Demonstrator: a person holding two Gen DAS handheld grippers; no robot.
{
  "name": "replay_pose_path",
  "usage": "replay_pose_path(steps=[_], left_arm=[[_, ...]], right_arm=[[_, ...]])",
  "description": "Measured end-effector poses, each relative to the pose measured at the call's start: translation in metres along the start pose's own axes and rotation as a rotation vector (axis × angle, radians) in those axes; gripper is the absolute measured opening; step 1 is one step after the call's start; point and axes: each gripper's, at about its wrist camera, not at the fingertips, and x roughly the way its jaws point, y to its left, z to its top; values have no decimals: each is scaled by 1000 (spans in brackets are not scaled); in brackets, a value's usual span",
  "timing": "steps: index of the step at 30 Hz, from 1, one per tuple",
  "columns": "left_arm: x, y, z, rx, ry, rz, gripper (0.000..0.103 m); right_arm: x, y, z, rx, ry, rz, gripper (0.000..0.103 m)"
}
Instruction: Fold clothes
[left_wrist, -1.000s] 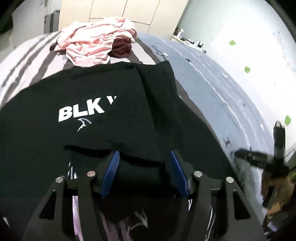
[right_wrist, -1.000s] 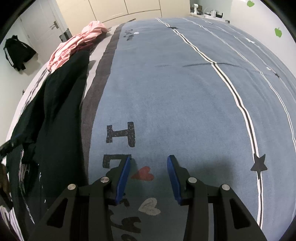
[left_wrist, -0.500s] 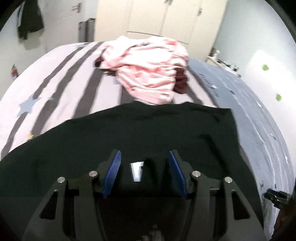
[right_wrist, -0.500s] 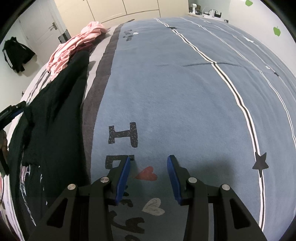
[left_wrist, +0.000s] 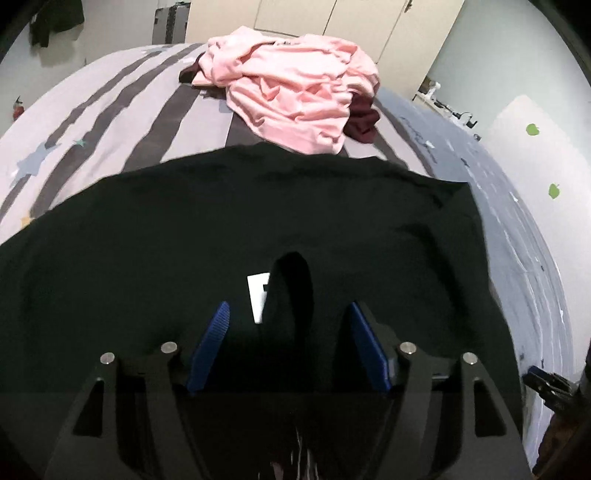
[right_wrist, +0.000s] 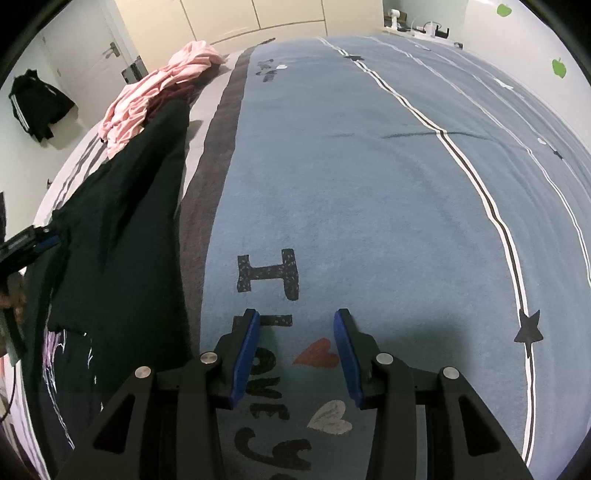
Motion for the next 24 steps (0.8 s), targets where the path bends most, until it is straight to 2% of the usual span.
replay_pose_path(steps=[3,5,7,8,11,18,22,24], left_arm=[[6,-4,2,29,-12,-8,62],[4,-7,3,51,-13,-14,21],[1,-10,4,73,-15,-21,7],[0,-12,4,84,-15,-25,4],[-7,-10,8,83,-25,-38,2],[-66,13,29,90,-95,-76,2],[-114,53,45,22,-146,-89,1],[-133,72,46,14,-161,-64,1]], right_arm=[[1,1,-1,-1,2,-2,38],[0,1,-2,-3,3,-3,38],[0,0,-3,-3,4,-5,38],[0,0,-4,-3,4,-6,38],[0,2,-4,-2,6,-10,38],[-3,19,-11,-33,31,4,44],[-5,34,-15,-42,39,11,45],[-5,45,-15,-41,39,15,46]])
